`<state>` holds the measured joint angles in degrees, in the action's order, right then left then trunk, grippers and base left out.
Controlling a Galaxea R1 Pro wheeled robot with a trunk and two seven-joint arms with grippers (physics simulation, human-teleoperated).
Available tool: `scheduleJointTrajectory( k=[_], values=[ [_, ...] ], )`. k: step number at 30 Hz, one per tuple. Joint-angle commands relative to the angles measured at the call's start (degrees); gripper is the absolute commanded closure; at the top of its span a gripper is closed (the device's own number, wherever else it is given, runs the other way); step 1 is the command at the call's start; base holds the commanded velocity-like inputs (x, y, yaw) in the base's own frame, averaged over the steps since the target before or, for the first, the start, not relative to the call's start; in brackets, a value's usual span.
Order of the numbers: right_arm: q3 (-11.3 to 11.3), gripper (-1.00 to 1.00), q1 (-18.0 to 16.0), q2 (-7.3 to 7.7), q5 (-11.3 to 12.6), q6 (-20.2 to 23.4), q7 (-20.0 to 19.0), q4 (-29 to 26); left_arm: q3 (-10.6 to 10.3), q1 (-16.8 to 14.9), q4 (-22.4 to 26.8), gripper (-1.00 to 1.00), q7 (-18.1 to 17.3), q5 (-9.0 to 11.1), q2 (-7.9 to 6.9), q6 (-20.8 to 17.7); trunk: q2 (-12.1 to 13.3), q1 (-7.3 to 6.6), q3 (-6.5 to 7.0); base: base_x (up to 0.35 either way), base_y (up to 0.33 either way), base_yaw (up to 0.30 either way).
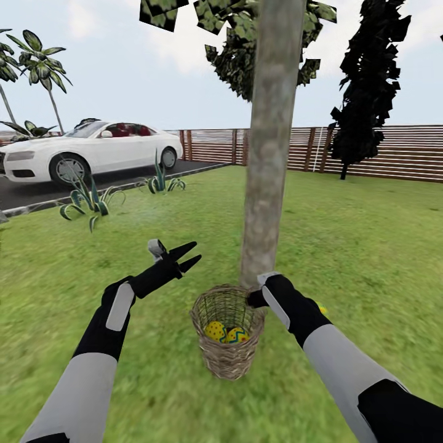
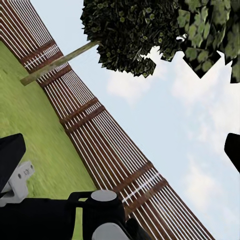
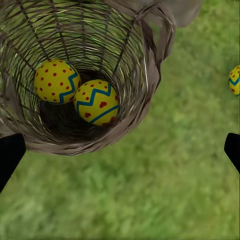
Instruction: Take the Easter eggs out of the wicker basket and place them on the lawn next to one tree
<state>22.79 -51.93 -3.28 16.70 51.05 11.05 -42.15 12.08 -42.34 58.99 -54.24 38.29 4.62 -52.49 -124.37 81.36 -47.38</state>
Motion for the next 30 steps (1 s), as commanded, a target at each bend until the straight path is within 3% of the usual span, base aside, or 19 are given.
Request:
scheduleJointTrajectory(
  k=[1, 14, 24, 30],
  values=[
    [0.24, -1.00, 0.00, 0.03, 0.61, -0.16, 0.56, -0.04, 0.09, -0.03, -0.02, -1.00, -0.17, -0.05, 0.04, -0.25, -0.03, -0.01, -0.06, 0.026, 0.303, 0.000],
    [0.32, -1.00, 0.34, 0.01, 0.55, -0.60, 0.55, 0.00, -0.02, -0.06, -0.02, -1.00, -0.04, -0.05, 0.04, -0.24, -0.03, -0.01, -0.06, 0.186, 0.239, 0.000],
    [0.32, -1.00, 0.34, -0.05, 0.81, -0.46, 0.69, 0.30, 0.04, -0.03, -0.18, -1.00, 0.02, -0.05, 0.04, -0.20, -0.03, -0.01, -0.06, 0.325, 0.018, 0.000],
    [0.19, -1.00, 0.34, -0.83, 0.96, 0.40, 0.75, 0.70, 0.05, -0.02, -0.26, -1.00, 0.01, -0.05, 0.04, -0.08, -0.03, -0.01, -0.06, 0.070, 0.000, 0.000]
  ],
)
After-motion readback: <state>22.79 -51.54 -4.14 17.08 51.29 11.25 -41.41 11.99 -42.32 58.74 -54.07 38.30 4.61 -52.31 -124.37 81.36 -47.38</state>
